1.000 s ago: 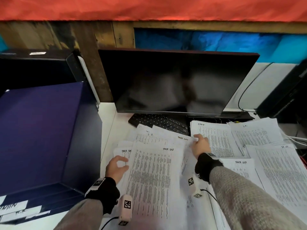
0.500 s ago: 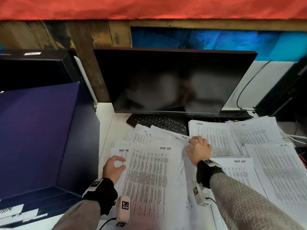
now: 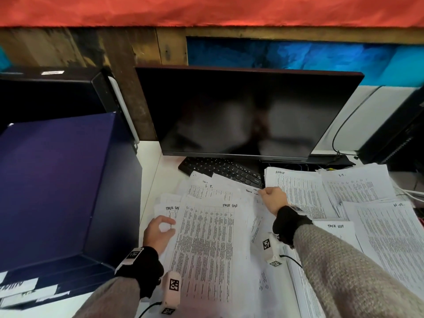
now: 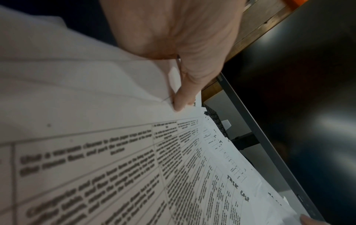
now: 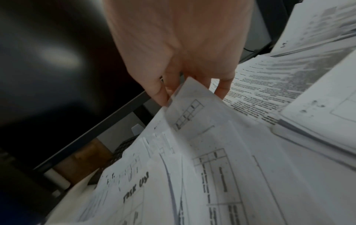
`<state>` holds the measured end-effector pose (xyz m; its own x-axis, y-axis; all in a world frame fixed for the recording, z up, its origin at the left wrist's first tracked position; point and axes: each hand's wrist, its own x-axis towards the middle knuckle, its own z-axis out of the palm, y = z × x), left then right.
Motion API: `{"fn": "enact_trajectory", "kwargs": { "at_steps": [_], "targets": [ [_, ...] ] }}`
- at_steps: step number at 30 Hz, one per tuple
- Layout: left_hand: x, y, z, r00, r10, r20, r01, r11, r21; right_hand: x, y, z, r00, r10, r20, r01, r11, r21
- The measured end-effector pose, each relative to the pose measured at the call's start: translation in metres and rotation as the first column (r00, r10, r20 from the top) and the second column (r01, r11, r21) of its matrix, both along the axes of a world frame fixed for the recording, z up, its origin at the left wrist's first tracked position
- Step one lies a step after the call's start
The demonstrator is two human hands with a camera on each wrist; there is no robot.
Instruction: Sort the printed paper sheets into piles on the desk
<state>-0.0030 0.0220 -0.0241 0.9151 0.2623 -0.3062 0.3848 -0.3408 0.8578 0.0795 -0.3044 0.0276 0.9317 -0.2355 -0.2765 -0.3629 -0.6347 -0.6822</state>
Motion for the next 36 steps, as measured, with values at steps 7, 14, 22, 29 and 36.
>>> {"fn": "enact_trajectory", "kwargs": {
  "at_steps": [7,14,22,29,36],
  "targets": [
    [0.0,0.002,-0.002,1.0,-0.01,0.005,0.01,1.0,-0.01,-0.008,0.007,0.015,0.935,0.355,0.015,-0.336,0.897,-0.287],
    [0.002,0.001,-0.003,0.999,0.051,0.009,-0.051,0.998,0.022,-0.042,0.03,0.069,0.658,0.652,0.378,-0.464,0.745,-0.479],
    [0.005,-0.002,-0.001,0.998,0.061,0.021,-0.063,0.996,0.064,-0.052,0.05,0.116,0.617,0.564,0.548,-0.391,0.825,-0.408],
    [0.004,0.004,-0.007,0.997,0.083,0.008,-0.083,0.996,0.041,-0.047,0.051,0.144,0.6,0.479,0.64,-0.323,0.878,-0.353],
    [-0.001,0.006,0.0,0.997,0.075,0.004,-0.076,0.995,0.061,-0.044,0.05,0.211,0.441,0.14,0.887,-0.106,0.989,-0.103]
  ]
}}
